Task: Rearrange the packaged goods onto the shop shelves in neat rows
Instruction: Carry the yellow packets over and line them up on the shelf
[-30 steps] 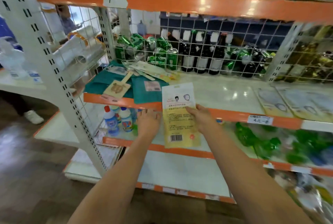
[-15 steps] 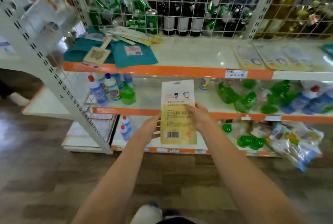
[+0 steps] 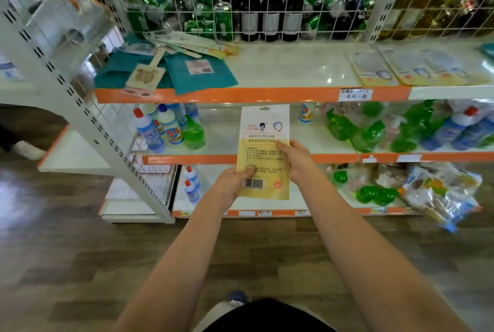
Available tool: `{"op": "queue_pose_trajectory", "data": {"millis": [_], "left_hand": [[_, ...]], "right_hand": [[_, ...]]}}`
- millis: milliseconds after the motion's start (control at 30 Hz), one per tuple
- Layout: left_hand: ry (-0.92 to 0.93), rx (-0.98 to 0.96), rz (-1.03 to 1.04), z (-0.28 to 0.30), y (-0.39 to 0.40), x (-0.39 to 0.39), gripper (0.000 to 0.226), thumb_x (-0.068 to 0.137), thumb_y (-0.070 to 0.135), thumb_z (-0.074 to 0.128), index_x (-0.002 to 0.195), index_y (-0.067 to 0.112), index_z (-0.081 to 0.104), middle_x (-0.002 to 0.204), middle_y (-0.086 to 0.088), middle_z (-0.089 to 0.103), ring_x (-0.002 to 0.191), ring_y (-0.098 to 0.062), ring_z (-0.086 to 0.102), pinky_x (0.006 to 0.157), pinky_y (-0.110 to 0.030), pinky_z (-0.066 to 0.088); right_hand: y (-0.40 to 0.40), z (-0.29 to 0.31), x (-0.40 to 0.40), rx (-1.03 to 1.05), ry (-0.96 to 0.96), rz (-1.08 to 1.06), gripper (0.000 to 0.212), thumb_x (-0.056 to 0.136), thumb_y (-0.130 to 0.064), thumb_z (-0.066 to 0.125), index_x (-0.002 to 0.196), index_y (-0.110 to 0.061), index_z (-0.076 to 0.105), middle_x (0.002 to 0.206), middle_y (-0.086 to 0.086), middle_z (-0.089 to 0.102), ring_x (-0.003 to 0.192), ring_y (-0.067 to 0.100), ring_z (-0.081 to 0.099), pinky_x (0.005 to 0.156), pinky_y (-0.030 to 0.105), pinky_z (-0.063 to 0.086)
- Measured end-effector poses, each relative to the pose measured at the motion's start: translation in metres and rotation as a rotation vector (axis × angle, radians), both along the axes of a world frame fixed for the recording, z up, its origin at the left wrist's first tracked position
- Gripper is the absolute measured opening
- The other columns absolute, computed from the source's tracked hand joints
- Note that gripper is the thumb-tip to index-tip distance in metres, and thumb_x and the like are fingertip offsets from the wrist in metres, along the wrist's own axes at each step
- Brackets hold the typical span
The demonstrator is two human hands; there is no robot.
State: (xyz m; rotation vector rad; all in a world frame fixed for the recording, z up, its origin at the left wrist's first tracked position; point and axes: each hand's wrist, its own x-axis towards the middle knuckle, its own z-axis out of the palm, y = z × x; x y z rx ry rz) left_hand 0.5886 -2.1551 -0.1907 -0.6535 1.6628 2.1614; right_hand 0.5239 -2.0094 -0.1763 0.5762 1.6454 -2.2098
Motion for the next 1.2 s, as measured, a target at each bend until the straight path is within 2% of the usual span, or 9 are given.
{"op": "queue_pose_trajectory", "data": {"millis": [100,200,367,500,633,733,867,1100,1200], "left_hand": [[0.024,-0.163,-0.005,-0.001,-0.005,0.002,0.028,0.090,0.012,0.062,0.116,0.000,0.061,0.105,-0.013,0.067,0.089,-0.023,0.064,0.078,-0.031,0.052],[0.091,-0.370,0.000,0.001,-0.011,0.001,0.018,0.093,0.014,0.059,0.109,0.006,0.063,0.102,-0.009,0.065,0.081,-0.017,0.061,0.065,-0.021,0.049],[0.179,-0.926,-0.172,0.007,-0.012,-0.011,0.024,0.093,0.014,0.052,0.070,0.016,0.059,0.095,-0.016,0.071,0.090,-0.034,0.065,0.078,-0.038,0.052],[0.284,-1.235,-0.286,0.013,0.001,-0.013,0.030,0.100,0.025,0.040,0.107,0.015,0.067,0.098,-0.012,0.070,0.091,-0.032,0.065,0.077,-0.036,0.051],[0.375,-1.412,-0.440,0.009,0.008,-0.015,0.032,0.100,0.024,0.039,0.126,0.020,0.058,0.112,-0.007,0.066,0.099,-0.027,0.064,0.081,-0.036,0.052],[0.423,-1.339,-0.600,0.006,0.012,-0.014,0.043,0.095,0.034,0.043,0.136,0.020,0.047,0.127,-0.008,0.056,0.113,-0.030,0.055,0.091,-0.039,0.050],[0.401,-1.181,-0.814,0.003,0.013,-0.018,0.060,0.087,0.056,0.031,0.137,0.025,0.044,0.138,-0.004,0.048,0.127,-0.028,0.045,0.102,-0.041,0.042],[0.517,-1.267,-0.742,0.013,-0.001,-0.066,0.041,0.098,0.032,0.040,0.137,0.020,0.046,0.141,-0.004,0.047,0.129,-0.025,0.041,0.106,-0.034,0.034],[0.566,-1.312,-0.773,0.010,0.011,-0.088,0.041,0.098,0.032,0.039,0.137,0.021,0.046,0.140,-0.003,0.048,0.129,-0.025,0.040,0.105,-0.036,0.035]], "right_hand": [[-0.004,-0.003,0.003,0.075,-0.028,0.005,0.030,0.094,-0.005,0.053,0.124,-0.008,0.052,0.110,0.011,0.066,0.082,0.019,0.064,0.068,0.033,0.053],[-0.006,-0.002,0.001,0.144,-0.025,-0.039,0.049,0.092,-0.002,0.055,0.137,-0.013,0.040,0.127,0.011,0.058,0.106,0.023,0.060,0.084,0.030,0.049],[-0.028,0.007,0.000,0.127,-0.028,0.153,0.056,0.089,-0.016,0.064,0.138,-0.015,0.037,0.116,0.004,0.056,0.104,0.020,0.054,0.083,0.032,0.045],[-0.048,0.007,-0.001,0.017,-0.053,0.206,0.062,0.087,-0.032,0.066,0.140,-0.013,0.039,0.120,0.005,0.057,0.097,0.021,0.058,0.068,0.030,0.050],[-0.049,-0.008,-0.004,-0.011,-0.056,0.074,0.049,0.091,-0.021,0.062,0.135,-0.008,0.044,0.123,0.014,0.060,0.090,0.025,0.061,0.067,0.034,0.053],[-0.039,-0.018,-0.009,0.022,-0.072,-0.024,0.038,0.096,-0.006,0.050,0.133,-0.005,0.045,0.123,0.020,0.059,0.096,0.033,0.060,0.081,0.043,0.051],[-0.018,-0.022,-0.010,0.029,-0.098,-0.093,0.035,0.097,0.000,0.044,0.132,0.002,0.043,0.111,0.016,0.058,0.084,0.031,0.057,0.072,0.040,0.050],[0.024,-0.030,-0.007,0.004,-0.126,-0.147,0.027,0.092,0.000,0.055,0.119,-0.003,0.053,0.081,0.009,0.067,0.069,0.022,0.065,0.055,0.030,0.056],[0.049,-0.039,-0.005,0.015,-0.119,-0.198,0.037,0.089,0.000,0.059,0.125,0.001,0.051,0.100,0.018,0.068,0.084,0.031,0.066,0.076,0.044,0.056]]}}
